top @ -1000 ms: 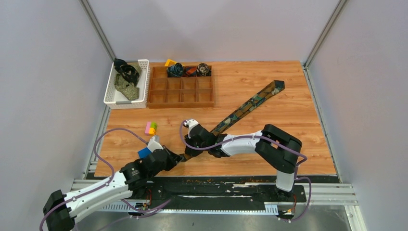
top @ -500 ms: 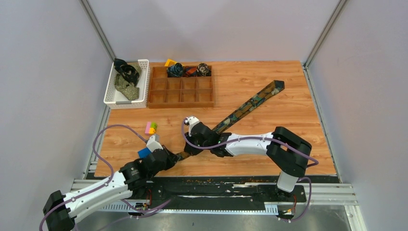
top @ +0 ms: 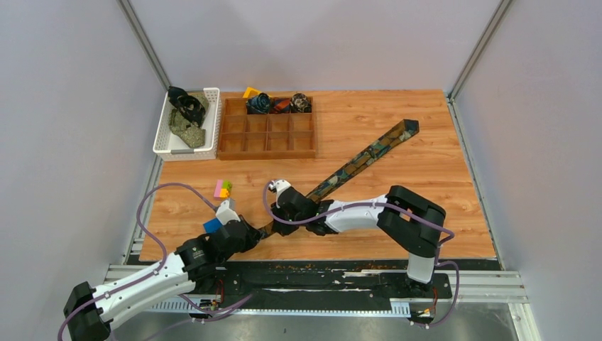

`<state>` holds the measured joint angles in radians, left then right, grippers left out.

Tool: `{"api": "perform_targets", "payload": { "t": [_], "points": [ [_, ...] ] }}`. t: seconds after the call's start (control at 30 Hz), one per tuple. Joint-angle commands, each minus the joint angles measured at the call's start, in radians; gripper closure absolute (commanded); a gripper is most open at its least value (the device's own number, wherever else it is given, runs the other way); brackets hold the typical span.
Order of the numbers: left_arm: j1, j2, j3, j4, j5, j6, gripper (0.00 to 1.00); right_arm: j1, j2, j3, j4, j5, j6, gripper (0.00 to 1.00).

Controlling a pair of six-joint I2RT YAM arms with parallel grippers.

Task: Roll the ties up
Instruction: Roll the tie at the center of the board.

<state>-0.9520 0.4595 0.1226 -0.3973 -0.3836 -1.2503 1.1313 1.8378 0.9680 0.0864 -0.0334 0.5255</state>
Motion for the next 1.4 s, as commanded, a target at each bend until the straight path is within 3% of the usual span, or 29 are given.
{"api": "perform_targets", "payload": {
  "t": [0.0, 0.37, 0.77, 1.1, 1.37],
  "points": [
    [0.004, -0.019, 0.008, -0.147, -0.008, 0.017, 1.0, 0.007, 0.036, 0.041, -0.022, 0.032, -0.021, 1.0],
    [0.004, -0.057, 0.027, -0.198, -0.006, 0.024, 1.0, 0.01, -0.089, 0.046, -0.063, 0.072, -0.033, 1.0],
    [0.004, -0.068, 0.052, -0.214, -0.004, 0.033, 1.0, 0.009, 0.072, 0.113, -0.064, 0.051, -0.024, 1.0],
    [0.004, -0.055, 0.11, -0.192, -0.002, 0.052, 1.0, 0.02, 0.07, 0.075, -0.048, 0.013, 0.008, 1.0],
    [0.004, 0.041, 0.196, -0.132, 0.009, 0.093, 1.0, 0.02, 0.046, 0.061, -0.046, 0.014, 0.011, 1.0]
  ]
}}
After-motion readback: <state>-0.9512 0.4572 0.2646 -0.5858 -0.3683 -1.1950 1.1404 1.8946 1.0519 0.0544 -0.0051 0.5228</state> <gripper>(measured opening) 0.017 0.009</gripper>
